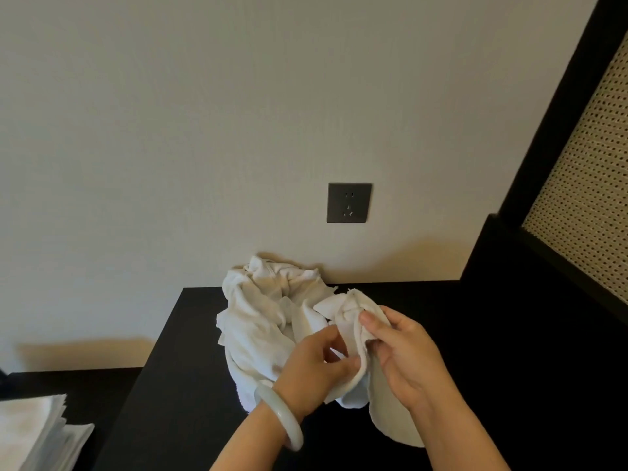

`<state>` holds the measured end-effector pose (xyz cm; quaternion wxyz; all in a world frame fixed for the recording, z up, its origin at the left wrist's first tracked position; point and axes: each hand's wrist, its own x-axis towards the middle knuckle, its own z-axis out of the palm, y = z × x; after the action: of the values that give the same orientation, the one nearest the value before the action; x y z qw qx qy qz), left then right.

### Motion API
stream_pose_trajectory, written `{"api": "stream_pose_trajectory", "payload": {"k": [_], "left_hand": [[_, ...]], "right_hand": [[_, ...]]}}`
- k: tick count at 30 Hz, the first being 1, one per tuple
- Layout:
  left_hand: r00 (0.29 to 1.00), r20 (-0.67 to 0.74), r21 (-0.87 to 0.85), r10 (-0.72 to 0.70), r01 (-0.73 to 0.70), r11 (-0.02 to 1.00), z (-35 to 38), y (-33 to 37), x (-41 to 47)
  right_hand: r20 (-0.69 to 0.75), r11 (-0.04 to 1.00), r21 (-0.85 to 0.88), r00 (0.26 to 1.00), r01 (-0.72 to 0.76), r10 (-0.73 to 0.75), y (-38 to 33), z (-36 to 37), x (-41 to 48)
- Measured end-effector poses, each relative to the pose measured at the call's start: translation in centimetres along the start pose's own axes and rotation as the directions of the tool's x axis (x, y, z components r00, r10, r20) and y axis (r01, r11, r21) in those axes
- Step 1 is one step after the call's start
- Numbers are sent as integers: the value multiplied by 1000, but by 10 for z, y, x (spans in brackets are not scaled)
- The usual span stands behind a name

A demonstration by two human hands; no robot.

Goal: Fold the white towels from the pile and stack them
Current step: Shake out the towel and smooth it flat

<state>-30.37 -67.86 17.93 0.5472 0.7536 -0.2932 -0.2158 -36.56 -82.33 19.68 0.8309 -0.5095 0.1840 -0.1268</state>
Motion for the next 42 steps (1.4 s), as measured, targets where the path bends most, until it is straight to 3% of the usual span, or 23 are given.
{"api": "stream_pose_trajectory", "payload": {"k": [2, 4, 6, 9, 13, 19, 22, 24, 26, 28, 29, 30, 32, 34, 36, 39, 42], "left_hand": [[995, -94, 113, -17, 28, 993, -3, -1, 2], [982, -190, 158, -10, 40, 987, -13, 6, 2], [967, -252, 98, -27, 53, 994, -22, 18, 1], [971, -223, -43, -87, 79, 996, -22, 44, -1], [973, -41, -340, -228, 201, 919, -11, 65, 0], [905, 104, -662, -412, 372, 650, 4, 60, 3], [900, 92, -726, -426, 353, 590, 16, 54, 8], [897, 116, -732, -427, 368, 574, 25, 51, 12], [900, 119, -586, -420, 405, 701, 34, 45, 19], [911, 37, -251, -410, 406, 879, 42, 39, 29], [917, -6, -41, -399, 398, 916, 47, 36, 34], [936, -29, 199, -350, 348, 916, 49, 33, 41], [969, -29, 512, -246, 226, 829, 50, 28, 55], [967, -91, 588, -238, 245, 771, 39, 26, 69], [950, -176, 550, -260, 313, 774, 19, 29, 78], [924, -332, 421, -189, 324, 847, -16, 27, 80], [872, -467, 295, -145, 309, 904, -45, 19, 61]], "right_hand": [[-84, 999, -42, 996, 11, -15, 4, -2, 1], [-260, 958, -279, 954, 72, -148, 6, -8, 3], [-363, 876, -463, 874, 133, -324, 0, -11, 1], [-205, 733, -621, 845, 278, -494, -11, -2, -10], [54, 660, -682, 922, 315, -384, -21, 5, -26], [63, 524, -799, 907, 296, -416, -27, -10, -40], [155, 445, -856, 952, 263, -265, -29, -17, -44], [159, 350, -899, 942, 262, -296, -28, -25, -46], [115, 373, -886, 908, 277, -402, -30, -33, -50], [56, 430, -861, 892, 270, -448, -31, -41, -54], [32, 459, -848, 889, 267, -457, -32, -45, -55], [12, 490, -829, 884, 270, -468, -34, -49, -57], [-12, 531, -791, 861, 304, -509, -44, -53, -61], [-8, 529, -756, 803, 385, -596, -60, -58, -63], [-43, 549, -681, 721, 486, -692, -82, -65, -63], [-99, 529, -608, 605, 592, -790, -109, -79, -61], [-223, 612, -548, 605, 571, -764, -113, -100, -57]]}}
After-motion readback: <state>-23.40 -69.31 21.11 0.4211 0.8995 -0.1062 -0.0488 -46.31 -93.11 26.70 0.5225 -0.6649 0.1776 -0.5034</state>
